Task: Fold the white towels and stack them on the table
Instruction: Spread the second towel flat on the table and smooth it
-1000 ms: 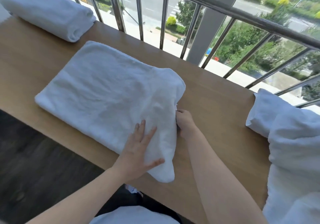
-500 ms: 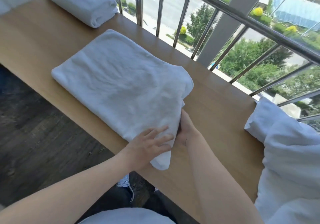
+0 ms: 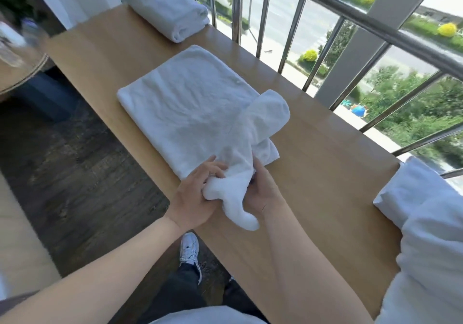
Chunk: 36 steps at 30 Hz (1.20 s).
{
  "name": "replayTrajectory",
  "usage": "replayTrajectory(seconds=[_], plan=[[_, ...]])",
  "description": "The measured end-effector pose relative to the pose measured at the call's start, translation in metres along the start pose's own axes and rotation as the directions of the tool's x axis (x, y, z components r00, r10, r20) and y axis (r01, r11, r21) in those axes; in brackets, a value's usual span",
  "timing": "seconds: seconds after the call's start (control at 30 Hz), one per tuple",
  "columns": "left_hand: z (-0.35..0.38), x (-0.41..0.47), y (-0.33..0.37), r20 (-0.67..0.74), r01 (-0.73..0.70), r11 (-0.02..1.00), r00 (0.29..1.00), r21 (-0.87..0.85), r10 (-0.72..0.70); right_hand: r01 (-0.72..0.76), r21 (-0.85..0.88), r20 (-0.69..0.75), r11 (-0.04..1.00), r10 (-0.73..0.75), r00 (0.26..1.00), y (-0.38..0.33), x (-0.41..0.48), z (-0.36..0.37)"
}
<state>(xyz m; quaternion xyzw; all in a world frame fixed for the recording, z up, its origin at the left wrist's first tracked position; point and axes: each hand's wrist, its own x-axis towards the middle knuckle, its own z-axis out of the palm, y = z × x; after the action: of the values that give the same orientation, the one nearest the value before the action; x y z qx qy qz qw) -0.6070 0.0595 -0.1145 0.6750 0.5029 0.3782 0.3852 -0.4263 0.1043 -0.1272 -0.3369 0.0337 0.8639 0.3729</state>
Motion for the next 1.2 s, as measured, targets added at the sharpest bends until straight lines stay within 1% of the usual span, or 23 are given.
replayTrajectory(seconds=[0.07, 0.13, 0.23, 0.3, 0.37, 0.43, 0.57, 0.67, 0.7, 0.77, 0.83, 0.9, 0.93, 0.97, 1.0, 1.03, 1.07, 1.1, 1.13, 1.17, 1.2], plan=[[0.002, -0.001, -0.001, -0.043, 0.063, 0.997, 0.997, -0.051, -0.065, 0.023, -0.037, 0.050, 0.999, -0.022, 0.999, 0.001, -0.003, 0.001], [0.001, -0.001, 0.000, -0.053, 0.129, 0.986, 0.989, -0.101, -0.135, 0.027, -0.067, 0.083, 0.997, -0.021, 0.996, 0.002, -0.005, -0.002], [-0.001, -0.001, 0.004, -0.027, 0.174, 0.978, 0.984, -0.117, -0.178, 0.061, -0.097, 0.033, 0.993, -0.058, 0.998, 0.001, -0.009, -0.001], [-0.002, -0.003, 0.008, -0.006, 0.154, 0.985, 0.988, -0.076, -0.155, 0.097, -0.125, -0.035, 0.987, -0.102, 0.994, -0.003, -0.018, -0.002], [-0.001, -0.007, 0.013, 0.037, 0.113, 0.993, 0.993, 0.024, -0.114, 0.159, -0.170, -0.099, 0.972, -0.178, 0.979, -0.008, -0.029, -0.009], [0.003, -0.011, 0.015, 0.105, 0.047, 0.992, 0.993, 0.120, -0.060, 0.250, -0.210, -0.109, 0.945, -0.277, 0.955, -0.015, -0.042, -0.022], [0.023, -0.019, 0.013, 0.247, -0.093, 0.964, 0.969, 0.248, 0.030, 0.400, -0.259, -0.125, 0.879, -0.441, 0.889, -0.034, -0.073, -0.049], [0.039, -0.023, 0.015, 0.340, -0.175, 0.948, 0.937, 0.266, 0.077, 0.466, -0.324, -0.159, 0.824, -0.532, 0.832, -0.047, -0.093, -0.063], [0.046, -0.024, 0.018, 0.374, -0.198, 0.943, 0.923, 0.266, 0.089, 0.490, -0.344, -0.184, 0.801, -0.569, 0.801, -0.050, -0.099, -0.070], [0.057, -0.022, 0.023, 0.433, -0.201, 0.937, 0.900, 0.286, 0.061, 0.522, -0.378, -0.217, 0.765, -0.621, 0.753, -0.055, -0.108, -0.083], [0.065, -0.017, 0.027, 0.451, -0.150, 0.940, 0.893, 0.307, -0.005, 0.520, -0.431, -0.233, 0.737, -0.648, 0.725, -0.059, -0.113, -0.093], [0.070, -0.014, 0.030, 0.453, -0.116, 0.944, 0.891, 0.308, -0.038, 0.465, -0.471, -0.329, 0.750, -0.638, 0.696, -0.060, -0.111, -0.105], [0.073, -0.011, 0.032, 0.462, -0.094, 0.948, 0.885, 0.305, -0.060, 0.430, -0.492, -0.396, 0.757, -0.635, 0.663, -0.061, -0.110, -0.112], [0.080, -0.007, 0.035, 0.479, -0.095, 0.950, 0.876, 0.298, -0.063, 0.413, -0.515, -0.473, 0.751, -0.651, 0.594, -0.062, -0.112, -0.121], [0.088, 0.006, 0.038, 0.493, -0.102, 0.949, 0.868, 0.298, -0.062, 0.438, -0.539, -0.526, 0.719, -0.694, 0.492, -0.068, -0.116, -0.133], [0.083, 0.018, 0.033, 0.492, -0.094, 0.936, 0.866, 0.339, -0.091, 0.465, -0.564, -0.560, 0.682, -0.730, 0.392, -0.068, -0.104, -0.137], [0.082, 0.028, 0.031, 0.500, -0.111, 0.910, 0.859, 0.399, -0.114, 0.447, -0.632, -0.554, 0.634, -0.772, 0.312, -0.068, -0.100, -0.131], [0.087, 0.036, 0.024, 0.494, -0.129, 0.867, 0.857, 0.481, -0.147, 0.363, -0.723, -0.527, 0.588, -0.809, 0.261, -0.069, -0.097, -0.130], [0.084, 0.031, 0.015, 0.505, -0.132, 0.785, 0.826, 0.606, -0.251, 0.282, -0.750, -0.544, 0.599, -0.800, 0.254, -0.057, -0.084, -0.127], [0.094, 0.028, 0.007, 0.538, -0.160, 0.739, 0.785, 0.655, -0.307, 0.314, -0.736, -0.552, 0.600, -0.800, 0.234, -0.051, -0.083, -0.125], [0.114, 0.029, -0.006, 0.560, -0.204, 0.716, 0.771, 0.668, -0.304, 0.329, -0.749, -0.544, 0.576, -0.817, 0.192, -0.056, -0.083, -0.135]])
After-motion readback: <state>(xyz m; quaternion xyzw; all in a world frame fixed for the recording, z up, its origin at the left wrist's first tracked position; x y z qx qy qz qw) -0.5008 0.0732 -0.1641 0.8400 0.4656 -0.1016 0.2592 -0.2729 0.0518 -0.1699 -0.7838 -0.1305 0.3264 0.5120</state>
